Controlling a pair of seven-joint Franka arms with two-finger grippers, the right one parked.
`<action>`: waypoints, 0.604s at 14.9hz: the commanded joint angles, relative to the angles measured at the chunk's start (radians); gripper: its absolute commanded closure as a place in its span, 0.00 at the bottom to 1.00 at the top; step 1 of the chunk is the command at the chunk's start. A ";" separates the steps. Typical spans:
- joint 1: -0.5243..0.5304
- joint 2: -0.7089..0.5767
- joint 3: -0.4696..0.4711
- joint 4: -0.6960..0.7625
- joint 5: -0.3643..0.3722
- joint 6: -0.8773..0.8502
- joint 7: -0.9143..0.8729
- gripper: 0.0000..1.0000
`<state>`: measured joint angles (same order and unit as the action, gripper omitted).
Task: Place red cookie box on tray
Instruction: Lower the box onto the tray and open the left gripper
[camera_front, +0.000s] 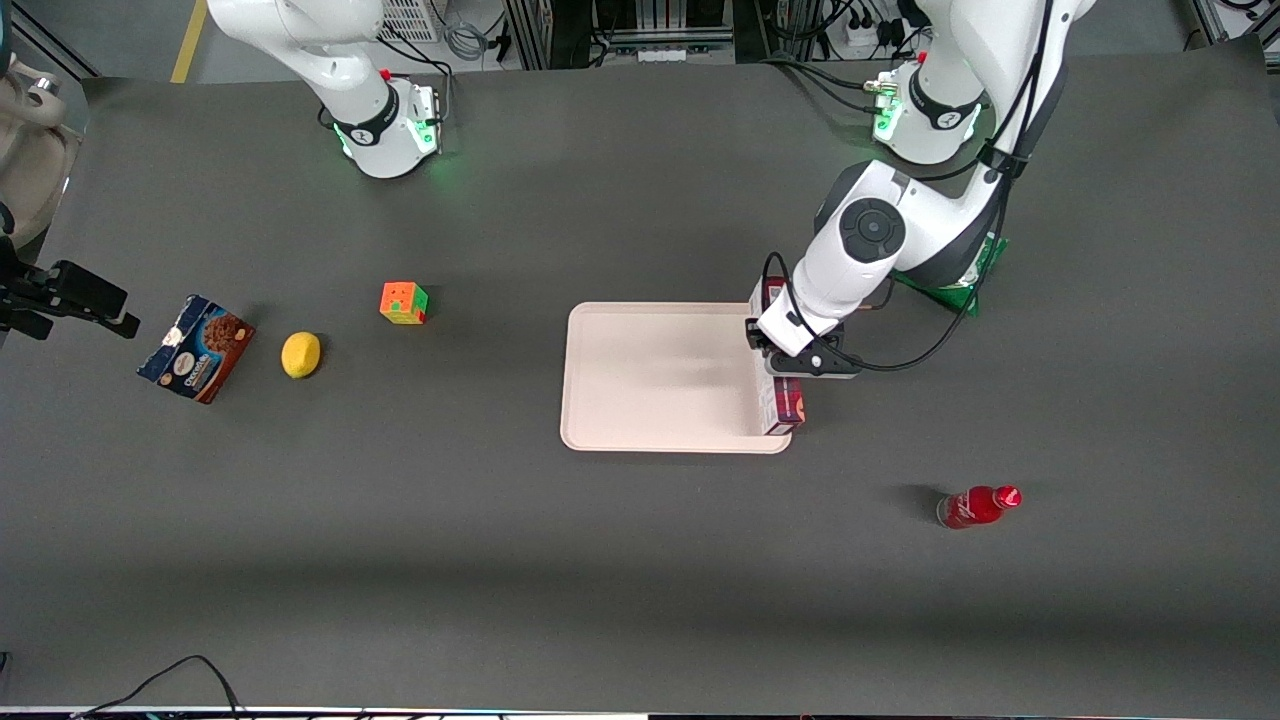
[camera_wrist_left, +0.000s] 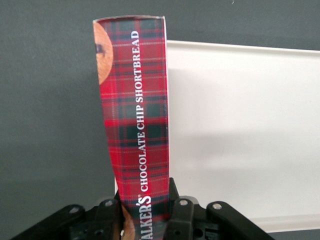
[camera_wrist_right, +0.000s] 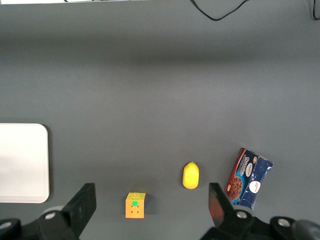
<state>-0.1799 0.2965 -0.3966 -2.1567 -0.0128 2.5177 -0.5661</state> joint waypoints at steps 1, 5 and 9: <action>-0.039 0.029 0.002 -0.006 0.107 0.059 -0.159 0.91; -0.047 0.062 0.002 -0.008 0.172 0.090 -0.184 0.90; -0.047 0.089 0.002 -0.008 0.174 0.116 -0.186 0.85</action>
<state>-0.2168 0.3730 -0.3973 -2.1628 0.1371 2.6078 -0.7146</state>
